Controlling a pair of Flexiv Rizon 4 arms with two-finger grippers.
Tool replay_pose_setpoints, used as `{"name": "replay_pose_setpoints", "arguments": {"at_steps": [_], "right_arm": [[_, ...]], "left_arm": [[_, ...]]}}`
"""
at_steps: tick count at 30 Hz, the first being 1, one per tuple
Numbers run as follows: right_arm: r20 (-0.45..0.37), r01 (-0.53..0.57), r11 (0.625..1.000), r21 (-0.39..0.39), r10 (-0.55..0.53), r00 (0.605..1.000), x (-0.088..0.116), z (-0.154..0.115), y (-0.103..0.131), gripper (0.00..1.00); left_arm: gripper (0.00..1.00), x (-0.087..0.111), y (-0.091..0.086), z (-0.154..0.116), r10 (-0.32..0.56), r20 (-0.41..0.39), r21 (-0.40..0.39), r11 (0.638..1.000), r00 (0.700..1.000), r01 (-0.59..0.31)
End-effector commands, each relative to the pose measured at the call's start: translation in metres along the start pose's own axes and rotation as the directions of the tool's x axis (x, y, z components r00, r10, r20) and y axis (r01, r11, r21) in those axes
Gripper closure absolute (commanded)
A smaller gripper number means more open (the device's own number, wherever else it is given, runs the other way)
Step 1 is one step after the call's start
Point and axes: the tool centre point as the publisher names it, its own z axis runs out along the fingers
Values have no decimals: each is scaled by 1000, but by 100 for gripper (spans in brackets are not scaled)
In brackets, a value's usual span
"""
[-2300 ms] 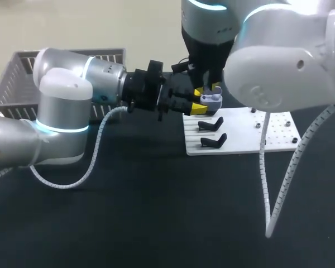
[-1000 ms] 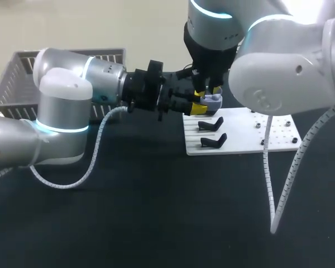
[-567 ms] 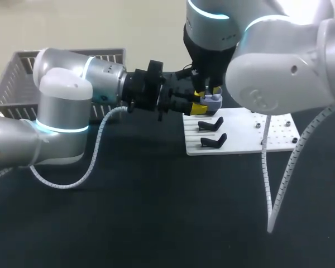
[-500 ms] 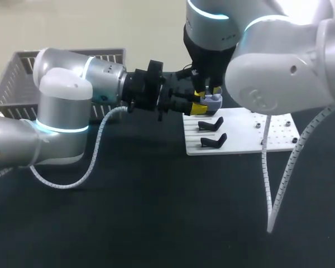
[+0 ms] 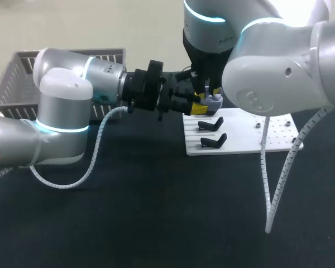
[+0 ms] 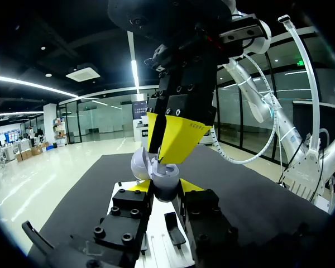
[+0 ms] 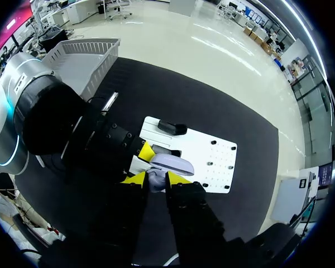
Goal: Pick up each earbud case from the left stands, insert the matching earbuds, close the lid, and place the case in the box.
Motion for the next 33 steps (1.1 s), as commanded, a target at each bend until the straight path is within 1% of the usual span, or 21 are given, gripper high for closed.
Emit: {"name": "replay_pose_setpoints", "arguments": {"at_steps": [1, 2, 3, 8, 12, 15, 17, 20, 22, 24, 30, 33], "right_arm": [[-3, -3, 1000, 0, 3, 1000, 0, 1, 0, 60], [-4, -5, 1000, 1, 5, 1000, 0, 1, -2, 10], [-3, -8, 1000, 0, 8, 1000, 0, 0, -2, 0], [11, -14, 1000, -6, 14, 1000, 3, -12, -5, 0], [47, -29, 999, -21, 30, 998, 4, -29, -9, 0], [80, -77, 997, -12, 78, 994, -1, -41, -15, 0], [101, -125, 992, 3, 124, 987, -6, -44, -23, 0], [121, -211, 977, 25, 206, 971, -14, -42, -36, 0], [119, -248, 967, 57, 240, 964, -20, -36, -45, 0], [102, -277, 959, 66, 269, 958, -24, -29, -53, 0], [54, -291, 951, 108, 287, 957, -36, -13, -69, 0], [32, -295, 949, 111, 293, 956, -40, -7, -75, 0]], "left_arm": [[100, 0, -2, 0, 3, 2, -6, 1000, 1000, -3], [100, 0, -2, 0, 3, 2, -6, 1000, 1000, -3], [100, 0, -2, 0, 3, 2, -6, 1000, 1000, -3], [100, 0, -2, 0, 3, 2, -6, 1000, 1000, -3], [100, 0, -2, 0, 3, 2, -6, 1000, 1000, -3], [100, 0, -2, 0, 3, 2, -6, 1000, 1000, -3], [100, 0, -2, 0, 3, 2, -6, 1000, 1000, -3], [100, 0, -2, 0, 3, 2, -6, 1000, 1000, -3], [100, 0, -2, 0, 3, 2, -6, 1000, 1000, -3], [100, 0, -2, 0, 3, 2, -6, 1000, 1000, -3], [100, 0, -2, 0, 3, 2, -6, 1000, 1000, -3], [100, 0, -2, 0, 3, 2, -6, 1000, 1000, -3]]}}
